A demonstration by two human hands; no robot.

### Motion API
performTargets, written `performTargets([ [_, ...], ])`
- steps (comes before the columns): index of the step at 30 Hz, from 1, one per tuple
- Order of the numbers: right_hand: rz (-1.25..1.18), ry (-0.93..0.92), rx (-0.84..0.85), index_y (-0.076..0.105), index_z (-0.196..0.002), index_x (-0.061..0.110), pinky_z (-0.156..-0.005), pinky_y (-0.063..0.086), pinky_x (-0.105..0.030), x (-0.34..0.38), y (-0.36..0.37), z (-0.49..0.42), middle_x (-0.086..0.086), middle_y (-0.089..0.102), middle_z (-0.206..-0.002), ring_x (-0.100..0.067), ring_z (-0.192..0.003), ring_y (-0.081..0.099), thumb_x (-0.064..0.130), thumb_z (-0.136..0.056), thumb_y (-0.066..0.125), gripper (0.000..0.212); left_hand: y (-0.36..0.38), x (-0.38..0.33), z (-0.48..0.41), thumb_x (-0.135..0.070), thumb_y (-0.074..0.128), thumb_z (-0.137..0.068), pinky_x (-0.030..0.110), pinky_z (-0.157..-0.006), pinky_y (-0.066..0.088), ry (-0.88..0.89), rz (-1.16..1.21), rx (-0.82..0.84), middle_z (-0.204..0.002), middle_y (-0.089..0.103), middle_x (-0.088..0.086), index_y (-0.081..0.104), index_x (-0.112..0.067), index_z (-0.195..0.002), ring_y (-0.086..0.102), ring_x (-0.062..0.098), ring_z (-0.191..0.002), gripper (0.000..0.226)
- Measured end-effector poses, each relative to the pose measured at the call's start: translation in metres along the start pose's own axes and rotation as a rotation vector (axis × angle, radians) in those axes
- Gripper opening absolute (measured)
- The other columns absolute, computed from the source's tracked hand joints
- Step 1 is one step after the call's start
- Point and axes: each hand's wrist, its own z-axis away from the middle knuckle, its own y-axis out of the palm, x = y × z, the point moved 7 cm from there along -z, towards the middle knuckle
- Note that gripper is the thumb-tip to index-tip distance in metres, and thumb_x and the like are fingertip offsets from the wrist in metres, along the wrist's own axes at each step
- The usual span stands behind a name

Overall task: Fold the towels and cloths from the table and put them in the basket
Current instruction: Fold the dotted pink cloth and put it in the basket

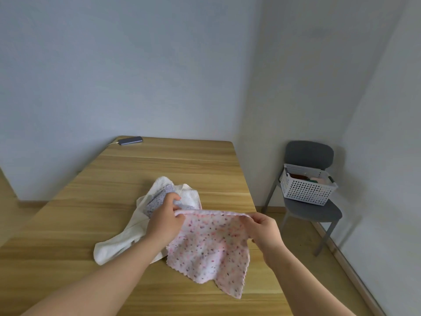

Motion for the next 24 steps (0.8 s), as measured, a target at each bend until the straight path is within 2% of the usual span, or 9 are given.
performTargets([
  [5, 0.066, -0.168, -0.129, 0.069, -0.087, 0.022, -0.070, 0.044, -0.024, 0.023, -0.022, -0.010, 0.013, 0.061, -0.073, -0.013, -0.079, 0.056, 0.015, -0.091, 0.057, 0.014, -0.029, -0.018, -0.019, 0.002, 0.057, -0.081, 0.024, -0.067, 0.044, 0.093, 0.132, -0.142, -0.097, 0.065, -0.002, 0.056, -0.023, -0.103, 0.061, 0.017, -0.086, 0.034],
  [7, 0.016, -0.265, -0.147, 0.071, -0.094, 0.020, -0.076, 0.047, -0.022, 0.038, -0.030, -0.005, 0.014, 0.065, -0.082, -0.008, -0.085, 0.060, 0.009, -0.091, 0.056, 0.019, -0.039, -0.031, -0.021, 0.005, 0.056, -0.080, 0.013, -0.062, 0.044, 0.170, 0.185, -0.161, -0.088, 0.065, -0.011, 0.057, -0.028, -0.089, 0.061, 0.004, -0.081, 0.035],
  [10, -0.202, -0.314, -0.073, 0.072, -0.083, 0.019, -0.068, 0.048, -0.011, 0.041, -0.035, 0.010, 0.012, 0.070, -0.077, 0.003, -0.076, 0.063, 0.013, -0.083, 0.063, 0.010, -0.045, -0.039, -0.014, 0.013, 0.056, -0.078, 0.001, -0.062, 0.043, 0.242, 0.256, -0.113, -0.084, 0.063, -0.017, 0.060, -0.034, -0.080, 0.060, -0.014, -0.075, 0.047],
  [13, -0.185, -0.267, 0.002, 0.074, -0.077, 0.012, -0.074, 0.051, -0.019, 0.010, -0.035, 0.020, 0.001, 0.074, -0.079, -0.008, -0.081, 0.066, 0.020, -0.071, 0.060, 0.017, -0.033, -0.022, 0.001, 0.011, 0.060, -0.077, 0.001, -0.068, 0.044, 0.235, 0.216, 0.012, -0.074, 0.068, -0.022, 0.064, -0.037, -0.075, 0.059, -0.016, -0.076, 0.049],
  [15, -0.064, -0.175, 0.047, 0.075, -0.070, 0.012, -0.079, 0.048, -0.028, -0.026, -0.031, 0.024, -0.004, 0.074, -0.081, -0.018, -0.087, 0.066, 0.008, -0.080, 0.062, 0.016, -0.011, 0.000, 0.015, 0.005, 0.063, -0.079, 0.001, -0.068, 0.043, 0.202, 0.103, 0.174, -0.073, 0.065, -0.034, 0.065, -0.042, -0.067, 0.060, -0.015, -0.077, 0.049],
  [17, 0.078, -0.075, 0.118, 0.074, -0.064, 0.016, -0.078, 0.045, -0.025, -0.066, -0.025, 0.029, 0.000, 0.073, -0.078, -0.018, -0.085, 0.063, 0.000, -0.082, 0.060, 0.029, 0.017, 0.027, 0.032, -0.004, 0.067, -0.081, 0.002, -0.068, 0.042, 0.136, -0.016, 0.356, -0.069, 0.062, -0.040, 0.063, -0.044, -0.067, 0.059, -0.018, -0.076, 0.042],
  [20, 0.292, 0.040, 0.247, 0.072, -0.068, 0.020, -0.063, 0.040, -0.009, -0.110, -0.016, 0.038, 0.005, 0.070, -0.075, -0.007, -0.075, 0.058, 0.004, -0.084, 0.060, 0.025, 0.056, 0.075, 0.060, -0.017, 0.070, -0.081, 0.009, -0.070, 0.043, 0.037, -0.161, 0.555, -0.076, 0.068, -0.027, 0.065, -0.042, -0.070, 0.063, -0.009, -0.082, 0.028],
  [22, 0.398, 0.097, 0.315, 0.066, -0.066, 0.026, -0.059, 0.037, -0.013, -0.131, -0.012, 0.043, 0.006, 0.063, -0.071, -0.006, -0.068, 0.052, 0.008, -0.085, 0.059, 0.027, 0.072, 0.098, 0.076, -0.022, 0.066, -0.083, 0.015, -0.072, 0.042, -0.024, -0.242, 0.633, -0.089, 0.071, -0.012, 0.071, -0.033, -0.082, 0.065, 0.005, -0.087, 0.012],
  [24, 0.443, 0.156, 0.343, 0.063, -0.063, 0.028, -0.060, 0.036, -0.019, -0.147, -0.012, 0.046, 0.007, 0.057, -0.067, -0.009, -0.067, 0.049, 0.009, -0.085, 0.057, 0.029, 0.081, 0.110, 0.087, -0.023, 0.060, -0.086, 0.016, -0.068, 0.039, -0.067, -0.273, 0.691, -0.087, 0.066, -0.012, 0.068, -0.035, -0.087, 0.060, 0.005, -0.077, 0.014],
])
